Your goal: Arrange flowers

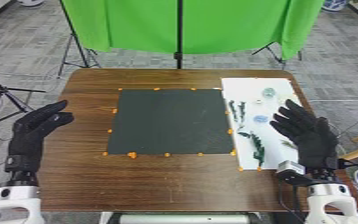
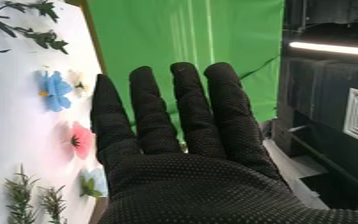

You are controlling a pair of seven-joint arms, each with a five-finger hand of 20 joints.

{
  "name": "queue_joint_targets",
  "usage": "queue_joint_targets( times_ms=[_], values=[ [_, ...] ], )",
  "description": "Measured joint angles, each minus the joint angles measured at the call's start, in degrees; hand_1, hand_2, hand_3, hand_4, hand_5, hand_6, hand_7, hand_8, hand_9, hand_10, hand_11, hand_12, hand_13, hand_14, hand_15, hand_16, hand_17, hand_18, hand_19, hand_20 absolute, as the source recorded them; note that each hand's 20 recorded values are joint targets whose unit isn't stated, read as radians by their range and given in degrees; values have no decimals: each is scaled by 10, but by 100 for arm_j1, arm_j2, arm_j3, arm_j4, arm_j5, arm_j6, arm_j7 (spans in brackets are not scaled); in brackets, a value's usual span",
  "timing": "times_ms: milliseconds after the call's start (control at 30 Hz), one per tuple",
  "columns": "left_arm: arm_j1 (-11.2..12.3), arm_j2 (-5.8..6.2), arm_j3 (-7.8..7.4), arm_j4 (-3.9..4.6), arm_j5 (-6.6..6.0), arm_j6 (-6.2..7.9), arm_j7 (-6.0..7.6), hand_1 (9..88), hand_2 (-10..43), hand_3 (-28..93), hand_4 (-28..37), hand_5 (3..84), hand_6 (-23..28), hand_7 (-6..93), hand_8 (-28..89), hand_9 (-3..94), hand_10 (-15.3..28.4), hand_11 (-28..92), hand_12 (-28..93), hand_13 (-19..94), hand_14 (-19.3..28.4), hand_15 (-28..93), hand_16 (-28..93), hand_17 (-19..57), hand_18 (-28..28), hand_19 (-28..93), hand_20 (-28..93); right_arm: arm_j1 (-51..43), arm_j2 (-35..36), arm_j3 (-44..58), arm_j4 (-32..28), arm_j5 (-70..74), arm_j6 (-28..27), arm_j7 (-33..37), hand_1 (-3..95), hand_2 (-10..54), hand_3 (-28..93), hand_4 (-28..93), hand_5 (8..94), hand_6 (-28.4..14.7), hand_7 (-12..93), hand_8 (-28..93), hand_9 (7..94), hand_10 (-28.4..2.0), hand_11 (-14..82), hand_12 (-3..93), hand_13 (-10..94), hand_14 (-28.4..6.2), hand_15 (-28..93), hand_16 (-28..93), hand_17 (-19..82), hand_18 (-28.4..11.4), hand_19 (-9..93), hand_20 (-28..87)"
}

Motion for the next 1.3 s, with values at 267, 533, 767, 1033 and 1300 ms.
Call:
queue_joint_targets(
  times_ms=[267,533,767,1033,1300],
  values=[
    [7,0,-36,-4,0,-7,-4,337,-11,609,-167,511,40,140,-66,527,147,235,137,441,196,261,-11,101,120,85,193,5,-1,15,-24,-249,28,177,112,-95,688,-282,457,-74,99,-72,477,-156,89,199,478,-176,154,242,245,-218,294,347],
    [7,3,-54,-5,6,-16,-23,337,-11,610,-167,513,41,140,-65,526,147,234,137,440,196,260,-9,99,120,86,192,103,297,-759,-312,-2335,2500,1283,255,-95,665,-277,602,-71,156,-78,645,-172,214,219,662,-130,496,269,335,-219,705,560],
    [23,3,-81,-37,119,-20,-95,338,-12,610,-166,512,40,139,-64,527,146,235,137,440,195,261,-9,98,121,86,192,214,721,-994,-459,-4075,3258,2886,284,-95,614,-282,711,-65,168,-73,752,-163,240,226,750,-102,542,273,412,-219,792,565],
    [49,6,-109,-93,207,-47,-209,340,-13,609,-166,508,41,137,-65,524,147,233,137,436,194,259,-9,95,122,87,192,-6,1442,-818,-1028,-6493,1296,4715,365,-95,361,-281,754,-66,147,-63,811,-167,217,218,834,-65,549,304,515,-187,878,520],
    [84,42,-120,-151,257,-100,-343,342,-13,607,-166,506,42,135,-64,521,147,233,137,434,194,258,-9,94,122,88,191,231,2317,-966,-1153,-7408,-530,5101,302,-95,530,-283,750,-72,127,-64,837,-166,211,222,897,-39,531,331,588,-151,915,463]
  ],
)
